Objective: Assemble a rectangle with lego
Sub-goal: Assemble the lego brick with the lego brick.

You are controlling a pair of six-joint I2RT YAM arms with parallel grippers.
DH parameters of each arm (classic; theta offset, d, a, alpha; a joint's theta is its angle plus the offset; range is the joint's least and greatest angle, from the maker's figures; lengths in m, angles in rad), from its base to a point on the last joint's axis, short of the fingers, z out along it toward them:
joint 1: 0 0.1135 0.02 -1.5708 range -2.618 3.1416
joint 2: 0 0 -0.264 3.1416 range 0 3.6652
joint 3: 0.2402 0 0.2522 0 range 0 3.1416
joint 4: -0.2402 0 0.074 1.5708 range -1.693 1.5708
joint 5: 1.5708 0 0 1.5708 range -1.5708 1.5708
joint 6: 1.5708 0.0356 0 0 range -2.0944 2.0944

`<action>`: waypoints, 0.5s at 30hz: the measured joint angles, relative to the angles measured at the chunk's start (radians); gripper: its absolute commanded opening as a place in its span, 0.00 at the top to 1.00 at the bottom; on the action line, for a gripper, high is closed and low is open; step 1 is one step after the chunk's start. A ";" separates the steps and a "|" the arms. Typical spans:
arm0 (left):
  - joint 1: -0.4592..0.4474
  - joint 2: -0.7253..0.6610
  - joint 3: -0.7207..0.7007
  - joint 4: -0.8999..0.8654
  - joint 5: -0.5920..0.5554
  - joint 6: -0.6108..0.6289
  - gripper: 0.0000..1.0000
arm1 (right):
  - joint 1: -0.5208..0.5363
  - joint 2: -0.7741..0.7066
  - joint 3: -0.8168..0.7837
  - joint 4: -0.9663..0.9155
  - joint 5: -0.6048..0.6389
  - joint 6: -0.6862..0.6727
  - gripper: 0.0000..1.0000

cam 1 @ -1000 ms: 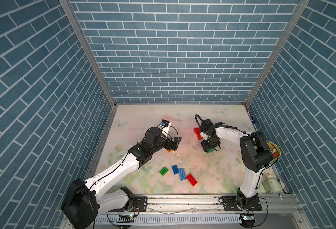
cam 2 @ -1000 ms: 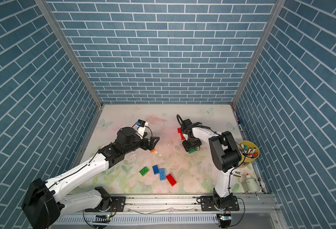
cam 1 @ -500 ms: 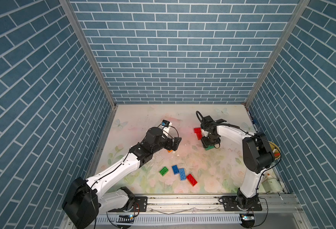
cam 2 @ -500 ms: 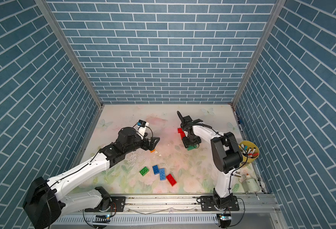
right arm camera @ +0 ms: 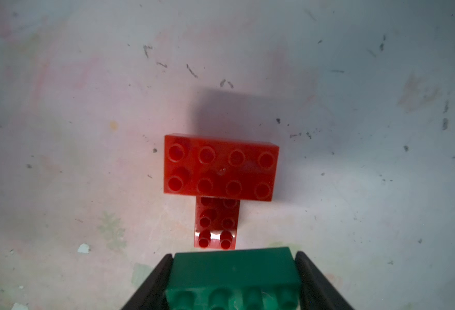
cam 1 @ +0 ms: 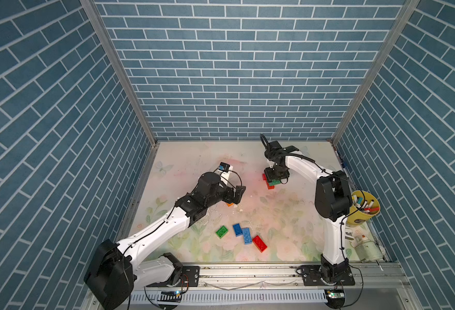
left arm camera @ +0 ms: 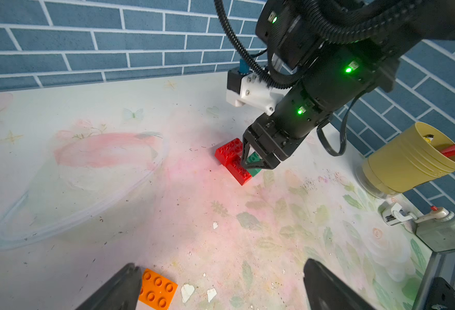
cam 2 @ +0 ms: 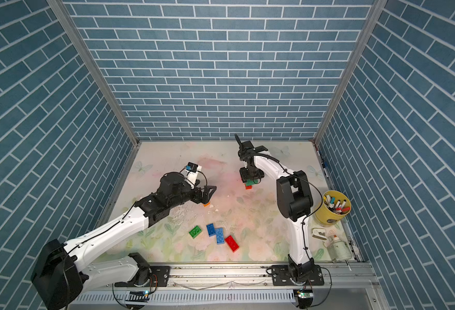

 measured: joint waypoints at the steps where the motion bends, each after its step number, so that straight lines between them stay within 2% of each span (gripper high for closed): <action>1: 0.000 0.000 0.000 0.000 0.000 0.000 0.00 | 0.000 0.008 0.003 -0.003 0.000 0.000 0.42; 15: 0.000 0.000 0.000 0.000 0.000 0.001 0.00 | 0.000 0.053 0.088 -0.003 -0.006 0.025 0.42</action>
